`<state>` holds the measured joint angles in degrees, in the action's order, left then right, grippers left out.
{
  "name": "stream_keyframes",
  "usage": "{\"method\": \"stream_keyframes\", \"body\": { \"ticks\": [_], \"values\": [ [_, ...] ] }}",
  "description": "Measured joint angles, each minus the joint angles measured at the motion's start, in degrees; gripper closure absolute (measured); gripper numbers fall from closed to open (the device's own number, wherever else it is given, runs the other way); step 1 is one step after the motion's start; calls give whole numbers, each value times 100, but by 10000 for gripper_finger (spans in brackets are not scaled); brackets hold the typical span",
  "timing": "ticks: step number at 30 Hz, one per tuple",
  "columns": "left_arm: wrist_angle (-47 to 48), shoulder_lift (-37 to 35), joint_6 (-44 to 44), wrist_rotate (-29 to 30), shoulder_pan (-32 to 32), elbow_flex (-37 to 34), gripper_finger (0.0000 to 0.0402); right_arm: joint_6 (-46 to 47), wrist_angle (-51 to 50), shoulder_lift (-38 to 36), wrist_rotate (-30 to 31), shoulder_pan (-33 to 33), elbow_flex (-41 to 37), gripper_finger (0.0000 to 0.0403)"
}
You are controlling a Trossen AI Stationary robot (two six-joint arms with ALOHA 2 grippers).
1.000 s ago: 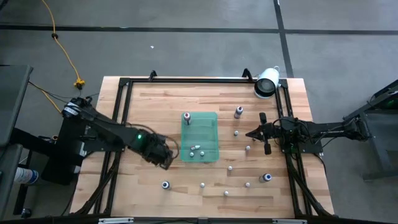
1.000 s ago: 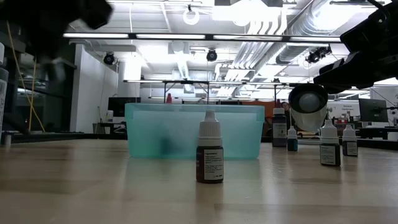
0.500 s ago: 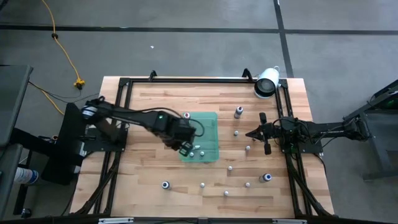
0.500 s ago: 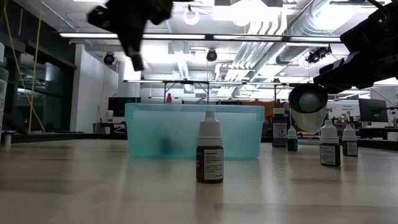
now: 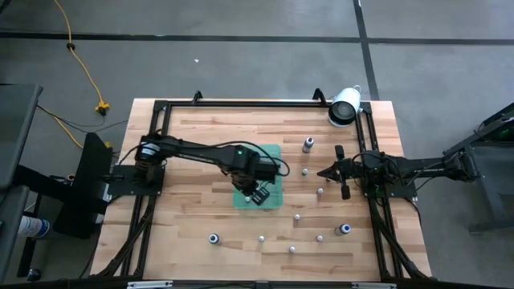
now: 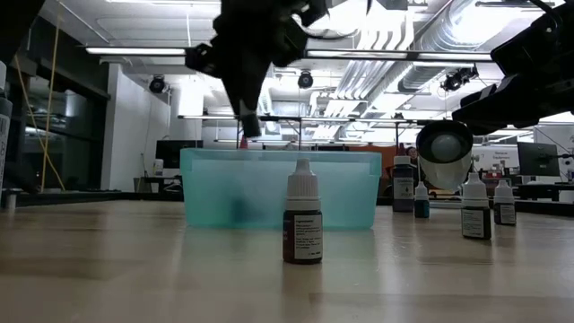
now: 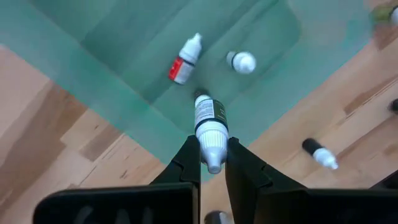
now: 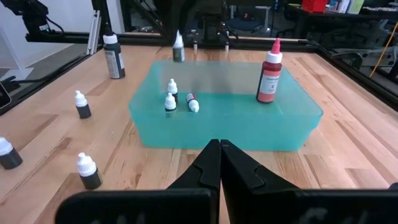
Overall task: Pick & Place food coloring
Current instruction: Put the small green food coloring bottle into the green bin
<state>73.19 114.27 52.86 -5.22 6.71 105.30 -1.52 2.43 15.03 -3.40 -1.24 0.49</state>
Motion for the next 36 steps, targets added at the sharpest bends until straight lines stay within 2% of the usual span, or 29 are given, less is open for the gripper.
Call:
{"method": "stream_keyframes", "body": {
  "ticks": [8,17,36],
  "values": [
    [-87,564,-185,-316,-1,145,373,0,-3,2,-2,0,0,402],
    [-423,947,-352,-345,-75,138,373,0,-8,-2,0,0,1,402],
    [-500,1137,-727,-445,-148,137,373,0,-6,-2,-2,-1,2,402]
  ]
}}
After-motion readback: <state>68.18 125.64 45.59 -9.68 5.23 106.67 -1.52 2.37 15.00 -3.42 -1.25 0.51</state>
